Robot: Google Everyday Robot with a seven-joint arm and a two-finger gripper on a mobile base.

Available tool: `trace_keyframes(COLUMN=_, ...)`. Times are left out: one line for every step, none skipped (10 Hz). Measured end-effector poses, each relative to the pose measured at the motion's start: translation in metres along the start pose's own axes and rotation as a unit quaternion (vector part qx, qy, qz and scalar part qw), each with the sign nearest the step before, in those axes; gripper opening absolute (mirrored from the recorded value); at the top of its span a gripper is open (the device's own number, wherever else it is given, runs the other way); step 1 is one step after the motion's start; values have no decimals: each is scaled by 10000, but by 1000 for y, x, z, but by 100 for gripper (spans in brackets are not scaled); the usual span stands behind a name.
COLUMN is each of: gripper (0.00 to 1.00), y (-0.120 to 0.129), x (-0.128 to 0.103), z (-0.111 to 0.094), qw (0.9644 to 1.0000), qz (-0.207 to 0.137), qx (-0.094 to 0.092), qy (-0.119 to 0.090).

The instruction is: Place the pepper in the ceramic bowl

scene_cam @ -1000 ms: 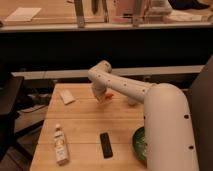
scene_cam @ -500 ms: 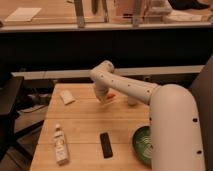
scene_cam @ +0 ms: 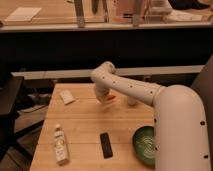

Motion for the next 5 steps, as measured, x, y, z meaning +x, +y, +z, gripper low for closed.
trace_keyframes(gripper=2, y=3, x=0, z=-2, qw=10000, qz=32, qx=11, qy=-14)
trace_keyframes(gripper=2, y=5, x=-1, z=-4, qw=10000, qz=44, qx=25, qy=-22)
trace_keyframes(gripper=2, y=5, x=-2, z=-5, qw=10000, qz=44, qx=28, qy=-31)
trace_keyframes(gripper=2, y=6, x=-3, z=-6, qw=10000, qz=53, qx=35, qy=-35)
trace_keyframes(gripper=2, y=10, x=0, z=-9, qw=9999, qz=82, qx=49, qy=-33)
